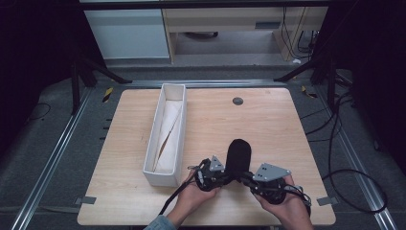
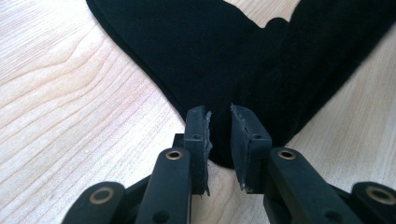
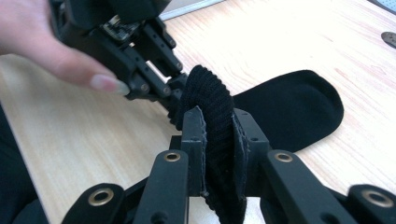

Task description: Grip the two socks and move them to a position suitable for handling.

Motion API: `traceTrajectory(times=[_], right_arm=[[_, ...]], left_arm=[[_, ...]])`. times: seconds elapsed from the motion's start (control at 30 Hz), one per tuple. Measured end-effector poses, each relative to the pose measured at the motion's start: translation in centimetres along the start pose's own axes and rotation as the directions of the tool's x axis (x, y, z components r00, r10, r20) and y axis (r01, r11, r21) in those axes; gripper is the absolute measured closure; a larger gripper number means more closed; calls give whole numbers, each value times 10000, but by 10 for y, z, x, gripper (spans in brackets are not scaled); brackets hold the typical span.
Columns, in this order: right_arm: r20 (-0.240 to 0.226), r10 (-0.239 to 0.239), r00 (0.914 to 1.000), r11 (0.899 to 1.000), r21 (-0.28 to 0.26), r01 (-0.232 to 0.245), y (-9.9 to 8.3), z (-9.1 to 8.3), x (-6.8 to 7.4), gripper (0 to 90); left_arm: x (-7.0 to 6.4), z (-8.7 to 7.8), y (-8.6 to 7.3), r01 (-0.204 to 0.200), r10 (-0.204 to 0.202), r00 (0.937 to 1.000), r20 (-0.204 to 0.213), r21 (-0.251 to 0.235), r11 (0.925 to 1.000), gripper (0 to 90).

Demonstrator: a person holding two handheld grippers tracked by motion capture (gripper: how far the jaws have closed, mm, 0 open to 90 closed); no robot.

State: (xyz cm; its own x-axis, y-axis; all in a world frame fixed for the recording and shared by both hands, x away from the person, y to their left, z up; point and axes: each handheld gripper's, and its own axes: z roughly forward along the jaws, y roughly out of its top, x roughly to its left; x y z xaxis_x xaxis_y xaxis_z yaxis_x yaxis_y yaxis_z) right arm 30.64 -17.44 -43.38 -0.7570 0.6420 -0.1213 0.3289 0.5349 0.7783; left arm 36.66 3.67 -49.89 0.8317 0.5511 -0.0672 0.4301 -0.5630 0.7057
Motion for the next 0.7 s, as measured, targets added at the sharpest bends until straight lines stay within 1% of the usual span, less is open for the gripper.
traceTrajectory(times=[0.1,0.27,0.37,0.5,0.57,0.7], right_arm=[[72,95,9999,10000,27,-95,2,5,-5,770],[204,151,9997,9998,99,-153,6,11,-14,771],[196,155,9997,9998,78,-157,7,12,-16,770],[203,123,9997,9999,23,-123,7,10,-13,770],[185,102,9998,9999,-44,-102,7,8,-9,770],[152,-4,9999,10000,-83,5,7,3,-1,770]], left_arm=[[0,0,0,-19,19,10000,-23,40,10000,763],[2,-1,1,-31,30,10000,68,151,9999,764],[3,0,1,89,-91,9999,130,122,9999,771],[1,-1,1,-27,26,10000,75,159,9999,773],[1,-2,0,27,-28,10000,69,107,9999,774],[1,-3,-1,13,-14,10000,59,136,9999,777]])
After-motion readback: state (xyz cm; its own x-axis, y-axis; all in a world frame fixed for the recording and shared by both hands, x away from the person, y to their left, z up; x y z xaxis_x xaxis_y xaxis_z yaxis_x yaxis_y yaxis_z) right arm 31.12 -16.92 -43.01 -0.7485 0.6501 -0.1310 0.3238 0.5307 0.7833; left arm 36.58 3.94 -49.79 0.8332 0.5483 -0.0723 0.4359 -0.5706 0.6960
